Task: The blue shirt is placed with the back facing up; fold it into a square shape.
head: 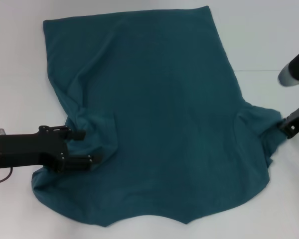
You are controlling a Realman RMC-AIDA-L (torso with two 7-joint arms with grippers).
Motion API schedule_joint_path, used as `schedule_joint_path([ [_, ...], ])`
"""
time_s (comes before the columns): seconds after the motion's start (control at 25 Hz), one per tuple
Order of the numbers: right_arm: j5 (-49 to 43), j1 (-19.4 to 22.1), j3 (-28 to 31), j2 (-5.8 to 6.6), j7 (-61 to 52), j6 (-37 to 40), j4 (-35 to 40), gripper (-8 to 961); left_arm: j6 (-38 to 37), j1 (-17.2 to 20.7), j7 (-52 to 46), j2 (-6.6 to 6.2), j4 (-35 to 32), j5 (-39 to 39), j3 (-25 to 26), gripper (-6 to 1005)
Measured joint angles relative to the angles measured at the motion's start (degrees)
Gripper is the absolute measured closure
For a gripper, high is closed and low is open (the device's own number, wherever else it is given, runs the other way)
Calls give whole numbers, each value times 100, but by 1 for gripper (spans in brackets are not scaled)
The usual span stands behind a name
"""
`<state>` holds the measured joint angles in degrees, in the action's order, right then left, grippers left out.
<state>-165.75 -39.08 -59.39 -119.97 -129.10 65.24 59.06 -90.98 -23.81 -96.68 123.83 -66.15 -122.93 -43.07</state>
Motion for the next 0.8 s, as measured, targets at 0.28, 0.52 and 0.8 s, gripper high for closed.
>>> schedule_joint_path([
  [0.28,50,107,-154,-18,-175,795,1258,901,-8,18,0,7,-110,-2,0,163],
  [0.52,49,30,-888,-15,-474,931,1502,879,-8,9,8,9,-111,-3,0,159],
  [0.8,145,-149,-1681,-31,-1023,532,1266,853,-7,68,31,9,-110,-9,6,157],
])
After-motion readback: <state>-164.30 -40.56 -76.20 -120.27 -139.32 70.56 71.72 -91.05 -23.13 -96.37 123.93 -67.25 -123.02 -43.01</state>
